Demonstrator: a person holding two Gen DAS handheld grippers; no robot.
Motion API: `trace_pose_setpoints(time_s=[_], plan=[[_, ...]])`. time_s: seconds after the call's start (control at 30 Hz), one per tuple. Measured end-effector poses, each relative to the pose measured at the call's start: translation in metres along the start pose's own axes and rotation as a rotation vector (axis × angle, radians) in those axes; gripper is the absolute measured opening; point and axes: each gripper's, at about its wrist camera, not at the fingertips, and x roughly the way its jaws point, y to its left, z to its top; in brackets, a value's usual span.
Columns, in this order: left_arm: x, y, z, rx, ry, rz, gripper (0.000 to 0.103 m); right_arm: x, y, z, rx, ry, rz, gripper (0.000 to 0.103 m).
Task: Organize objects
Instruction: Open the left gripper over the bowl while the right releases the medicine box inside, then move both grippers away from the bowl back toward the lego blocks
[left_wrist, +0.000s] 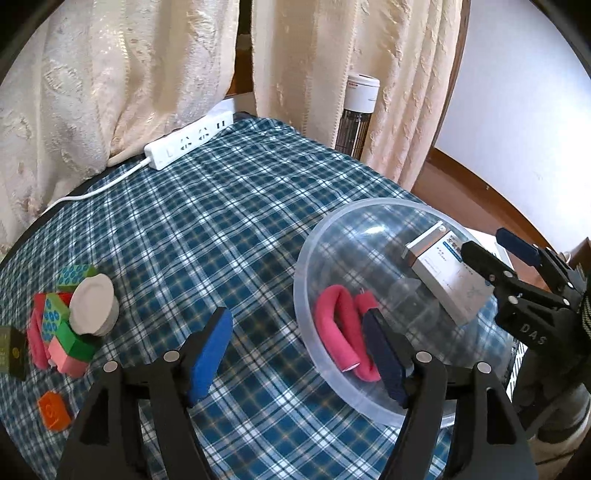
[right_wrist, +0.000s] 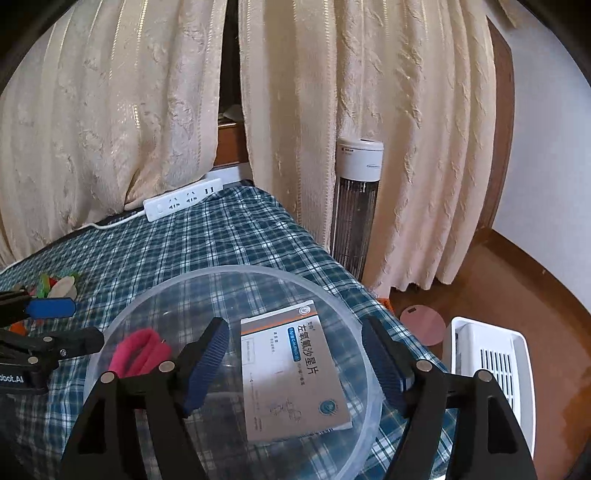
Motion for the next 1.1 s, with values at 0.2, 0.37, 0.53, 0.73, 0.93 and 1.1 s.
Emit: trace_pose_setpoints(time_s=[0.2,0.37,0.53,0.73,0.93,1.1], plan=[[-0.006,0.004,-0.006,-0.005,-0.005,0.029,0.074,-0.01,0.004,0.0,0.022,-0.008,0.033,0.078],[-0.013,0.012,-0.01,-0.023,-0.016,0.046,0.074,-0.019,0.015,0.002,0.026,-0.014,0.067,0.078],[-0.022,0.027,-0.017,-0.057,-0.022,0.068,0.074,-0.024,0.028,0.002,0.036,-0.008,0.111,0.078],[-0.032,0.05,-0.024,-0.094,-0.033,0.101,0.074,-0.027,0.047,0.003,0.028,-0.005,0.147,0.078],[-0.038,0.076,-0.035,-0.14,-0.032,0.128,0.075,-0.028,0.071,0.002,-0.001,0.005,0.184,0.078],[-0.043,0.103,-0.045,-0.184,-0.031,0.16,0.075,-0.027,0.088,0.002,-0.019,0.015,0.208,0.078]])
